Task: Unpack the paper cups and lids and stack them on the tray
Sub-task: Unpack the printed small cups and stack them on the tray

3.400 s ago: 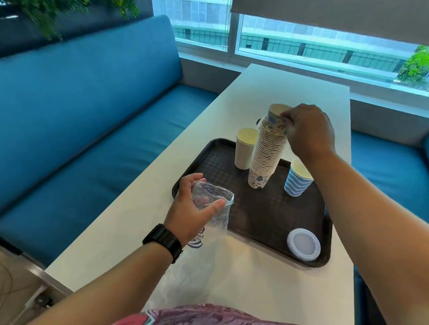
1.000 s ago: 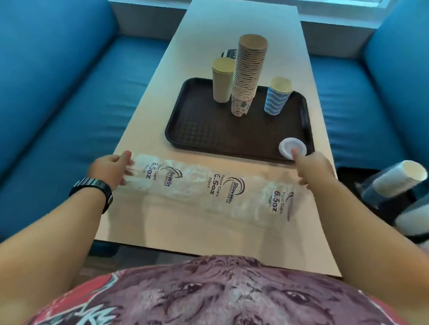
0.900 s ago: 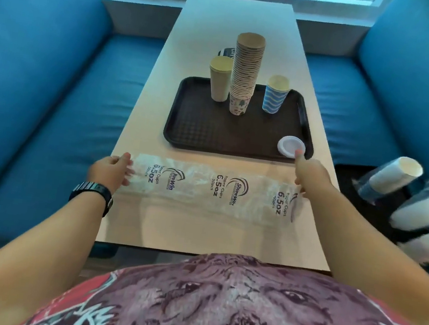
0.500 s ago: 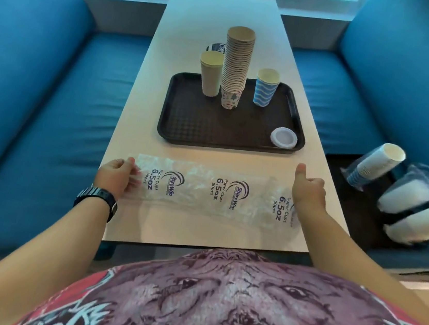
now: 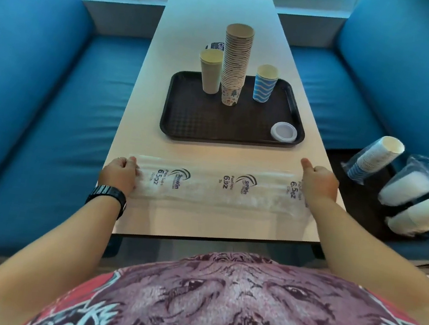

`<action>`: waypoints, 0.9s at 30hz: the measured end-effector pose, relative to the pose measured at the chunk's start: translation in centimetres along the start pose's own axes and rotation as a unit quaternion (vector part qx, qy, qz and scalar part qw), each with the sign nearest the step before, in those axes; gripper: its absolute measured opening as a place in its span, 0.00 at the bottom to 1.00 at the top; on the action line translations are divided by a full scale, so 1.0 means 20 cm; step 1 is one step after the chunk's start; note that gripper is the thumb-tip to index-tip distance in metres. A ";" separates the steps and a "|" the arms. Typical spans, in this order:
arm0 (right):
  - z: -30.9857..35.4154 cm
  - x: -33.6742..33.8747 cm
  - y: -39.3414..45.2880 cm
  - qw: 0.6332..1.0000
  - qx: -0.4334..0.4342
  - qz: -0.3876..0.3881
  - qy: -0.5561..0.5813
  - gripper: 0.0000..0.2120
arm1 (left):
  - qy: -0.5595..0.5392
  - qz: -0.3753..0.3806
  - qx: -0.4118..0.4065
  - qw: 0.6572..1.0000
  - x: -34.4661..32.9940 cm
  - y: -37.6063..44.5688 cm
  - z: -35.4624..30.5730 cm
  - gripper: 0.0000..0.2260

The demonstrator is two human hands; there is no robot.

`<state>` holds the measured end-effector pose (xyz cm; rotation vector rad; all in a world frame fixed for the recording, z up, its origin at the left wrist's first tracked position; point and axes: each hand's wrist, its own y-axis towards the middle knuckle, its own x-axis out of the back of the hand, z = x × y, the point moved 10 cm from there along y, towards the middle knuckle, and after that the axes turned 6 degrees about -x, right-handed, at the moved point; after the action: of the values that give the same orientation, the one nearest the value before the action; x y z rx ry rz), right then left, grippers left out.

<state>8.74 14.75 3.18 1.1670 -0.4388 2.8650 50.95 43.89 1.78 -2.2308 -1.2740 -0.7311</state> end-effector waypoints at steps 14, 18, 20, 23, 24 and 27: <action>0.26 0.03 -0.30 0.938 0.325 -0.122 -0.005 0.09 | 0.128 -0.057 -0.377 0.915 -0.21 -0.33 -0.63 0.27; 0.35 -0.27 -0.49 0.896 0.431 0.005 -0.110 0.19 | 0.253 0.206 -0.465 0.823 -0.80 -0.59 -0.77 0.30; 0.34 -0.40 -0.49 0.891 0.414 0.063 -0.174 0.21 | 0.318 0.264 -0.436 0.799 -0.96 -0.61 -0.71 0.29; 0.30 -0.47 -0.41 0.886 0.381 0.084 -0.252 0.23 | 0.366 0.294 -0.398 0.788 -1.05 -0.57 -0.61 0.28; 0.28 -0.49 -0.38 0.882 0.371 0.092 -0.275 0.25 | 0.375 0.300 -0.387 0.787 -1.06 -0.55 -0.58 0.28; 0.22 -0.50 -0.29 0.877 0.342 0.107 -0.320 0.28 | 0.386 0.308 -0.374 0.785 -1.09 -0.54 -0.55 0.27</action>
<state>19.73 20.03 0.81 2.3181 0.5645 2.7940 29.73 28.36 -2.63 -2.2095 0.2177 -1.8023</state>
